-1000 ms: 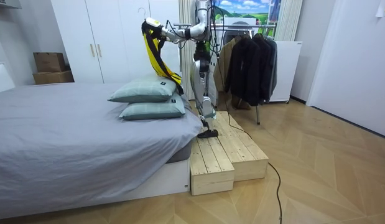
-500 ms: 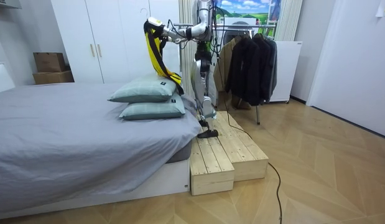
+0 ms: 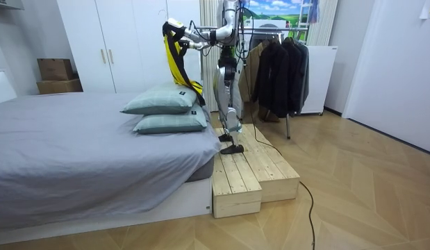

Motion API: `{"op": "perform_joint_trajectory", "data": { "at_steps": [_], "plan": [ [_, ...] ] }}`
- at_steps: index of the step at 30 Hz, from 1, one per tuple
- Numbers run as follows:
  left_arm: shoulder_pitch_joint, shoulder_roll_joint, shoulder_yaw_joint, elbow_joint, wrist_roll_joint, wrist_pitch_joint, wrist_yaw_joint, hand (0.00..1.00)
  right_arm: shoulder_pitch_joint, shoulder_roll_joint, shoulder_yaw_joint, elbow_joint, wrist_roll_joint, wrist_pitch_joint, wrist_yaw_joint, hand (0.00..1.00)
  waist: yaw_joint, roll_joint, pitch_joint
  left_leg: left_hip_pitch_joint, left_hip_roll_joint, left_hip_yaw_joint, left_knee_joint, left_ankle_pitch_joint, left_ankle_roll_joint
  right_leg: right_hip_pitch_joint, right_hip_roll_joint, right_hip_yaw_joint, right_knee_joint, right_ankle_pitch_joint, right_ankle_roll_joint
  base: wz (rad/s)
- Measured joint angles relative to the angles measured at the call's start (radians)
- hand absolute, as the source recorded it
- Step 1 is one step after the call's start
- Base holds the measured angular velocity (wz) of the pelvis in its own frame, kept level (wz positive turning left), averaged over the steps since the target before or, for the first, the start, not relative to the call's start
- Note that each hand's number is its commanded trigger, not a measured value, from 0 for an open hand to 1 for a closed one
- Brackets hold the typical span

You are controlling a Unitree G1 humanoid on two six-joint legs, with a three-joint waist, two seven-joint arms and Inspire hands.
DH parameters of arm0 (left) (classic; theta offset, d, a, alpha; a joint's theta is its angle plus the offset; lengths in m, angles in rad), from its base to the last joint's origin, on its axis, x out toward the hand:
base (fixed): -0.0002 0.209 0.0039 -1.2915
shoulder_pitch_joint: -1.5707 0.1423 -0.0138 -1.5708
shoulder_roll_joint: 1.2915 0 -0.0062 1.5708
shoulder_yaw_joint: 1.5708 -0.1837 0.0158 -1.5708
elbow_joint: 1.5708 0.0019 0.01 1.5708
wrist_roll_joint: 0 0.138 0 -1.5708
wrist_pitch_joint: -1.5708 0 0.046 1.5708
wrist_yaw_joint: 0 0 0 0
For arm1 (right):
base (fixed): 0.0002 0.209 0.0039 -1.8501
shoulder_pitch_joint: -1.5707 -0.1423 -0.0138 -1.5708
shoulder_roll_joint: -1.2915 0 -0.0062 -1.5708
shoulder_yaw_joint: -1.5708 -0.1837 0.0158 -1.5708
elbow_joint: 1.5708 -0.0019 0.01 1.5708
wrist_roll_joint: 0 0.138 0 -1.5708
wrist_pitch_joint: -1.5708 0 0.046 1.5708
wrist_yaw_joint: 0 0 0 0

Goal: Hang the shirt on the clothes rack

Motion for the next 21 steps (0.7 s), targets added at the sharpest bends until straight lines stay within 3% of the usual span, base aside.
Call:
{"op": "perform_joint_trajectory", "data": {
  "at_steps": [6, 8, 13, 17, 21],
  "plan": [
    [0.000, 0.019, 0.005, 0.000, 0.001, 0.001, -0.016, 1.00, 0.003, -0.015, 0.021, 0.021, 0.011, 0.002, 0.093, 0.00, -0.001, -0.003, -0.0006, 0.007, -0.001, 0.002, 0.002, 0.000, 0.000, 0.001, -0.003, 0.000, 0.000, 0.000, 0.000, 0.00],
    [0.000, 0.019, 0.015, 0.000, -0.001, 0.001, -0.016, 1.00, 0.004, -0.018, 0.032, 0.026, 0.011, 0.021, 0.144, 0.00, 0.002, -0.005, -0.0005, 0.009, -0.002, 0.003, 0.001, 0.000, 0.000, 0.002, -0.004, 0.001, 0.000, 0.000, 0.000, -0.02],
    [-0.007, -0.007, 0.021, -0.004, -0.012, -0.026, -0.016, 1.00, 0.004, -0.020, 0.067, 0.045, 0.010, 0.031, 0.283, 0.00, 0.007, -0.014, 0.0010, 0.011, -0.003, 0.004, 0.001, 0.000, 0.001, 0.002, -0.005, 0.002, 0.005, 0.000, 0.000, 0.00],
    [-0.009, -0.013, 0.022, -0.006, -0.024, -0.039, -0.015, 1.00, 0.004, -0.021, 0.064, 0.053, -0.004, 0.031, 0.334, 0.00, 0.001, -0.033, 0.0054, 0.009, -0.003, 0.004, 0.002, 0.001, 0.001, 0.002, -0.004, 0.003, 0.005, -0.001, -0.001, 0.00],
    [-0.015, -0.022, 0.021, -0.016, -0.031, -0.054, -0.013, 1.00, 0.004, -0.024, 0.062, 0.051, -0.028, 0.030, 0.365, 0.00, -0.001, -0.044, 0.0031, 0.011, -0.002, 0.005, 0.001, 0.001, 0.002, 0.002, -0.003, 0.005, 0.005, -0.001, -0.001, 0.00]
  ]
}}
